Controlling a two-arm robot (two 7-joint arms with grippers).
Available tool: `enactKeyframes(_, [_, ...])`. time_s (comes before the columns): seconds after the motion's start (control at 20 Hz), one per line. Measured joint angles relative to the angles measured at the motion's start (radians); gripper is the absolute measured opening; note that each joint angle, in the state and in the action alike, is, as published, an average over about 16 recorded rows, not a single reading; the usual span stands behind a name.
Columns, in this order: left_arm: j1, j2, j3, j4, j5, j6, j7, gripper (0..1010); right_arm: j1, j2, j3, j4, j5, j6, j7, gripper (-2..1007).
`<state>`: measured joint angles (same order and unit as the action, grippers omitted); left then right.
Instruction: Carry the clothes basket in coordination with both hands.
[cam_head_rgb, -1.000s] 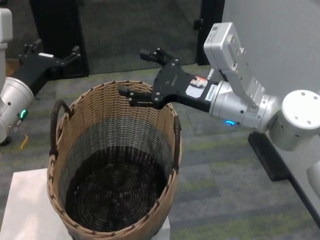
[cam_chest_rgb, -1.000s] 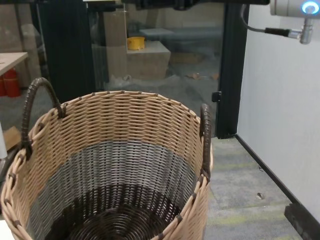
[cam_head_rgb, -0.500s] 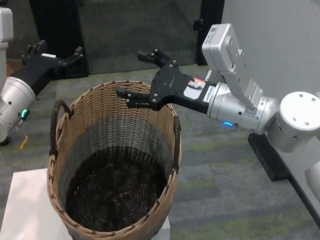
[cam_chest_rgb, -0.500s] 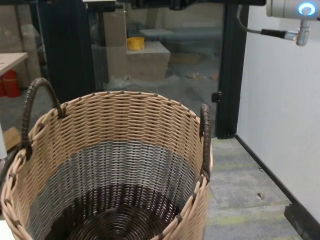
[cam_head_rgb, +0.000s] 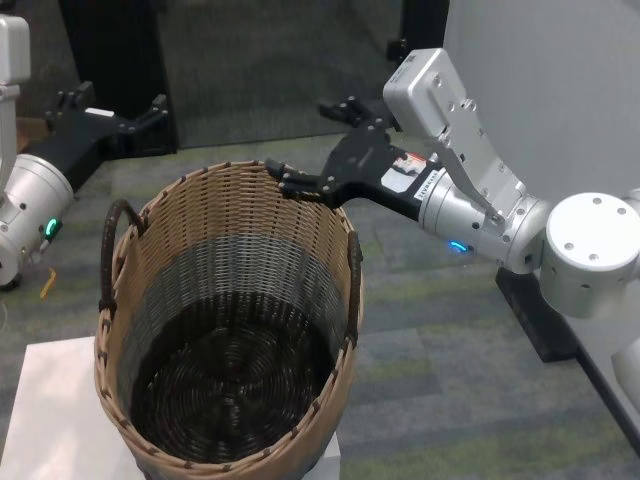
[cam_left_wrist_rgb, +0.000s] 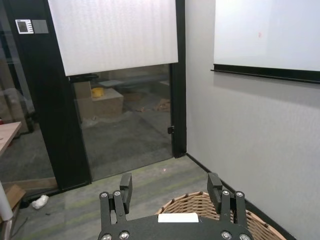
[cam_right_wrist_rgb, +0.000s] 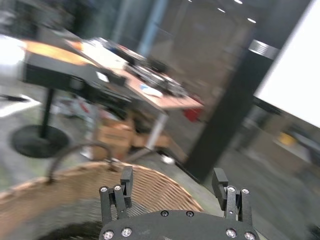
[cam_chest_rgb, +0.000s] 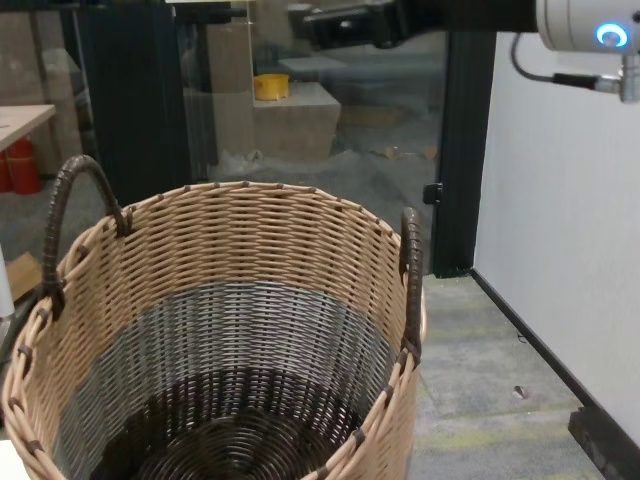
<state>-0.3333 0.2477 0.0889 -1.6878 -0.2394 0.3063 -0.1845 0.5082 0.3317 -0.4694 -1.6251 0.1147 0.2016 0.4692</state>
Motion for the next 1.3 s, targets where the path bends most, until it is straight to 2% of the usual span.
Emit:
enactKeyframes(0.25, [0.0,0.003,0.004,0.001,-0.006,-0.007,-0.003,1000,-0.02,-0.011,0.012,-0.02,-0.053,0.055,-0.099,1005])
enactKeyframes(0.5, [0.001,0.006,0.01,0.001,-0.013,-0.014,-0.008,1000,-0.039,-0.031,0.032,-0.032,-0.089,0.081,-0.158,1005])
enactKeyframes(0.7, [-0.002,0.012,0.018,0.003,-0.02,-0.014,-0.017,1000,-0.049,-0.047,0.046,-0.036,-0.104,0.078,-0.174,1005])
enactKeyframes(0.9, [-0.005,0.019,0.028,0.005,-0.027,-0.011,-0.027,1000,-0.054,-0.056,0.054,-0.036,-0.11,0.066,-0.177,1005])
enactKeyframes(1.3, [-0.011,0.028,0.039,0.008,-0.035,-0.004,-0.04,999,-0.055,-0.059,0.058,-0.034,-0.111,0.045,-0.168,1005])
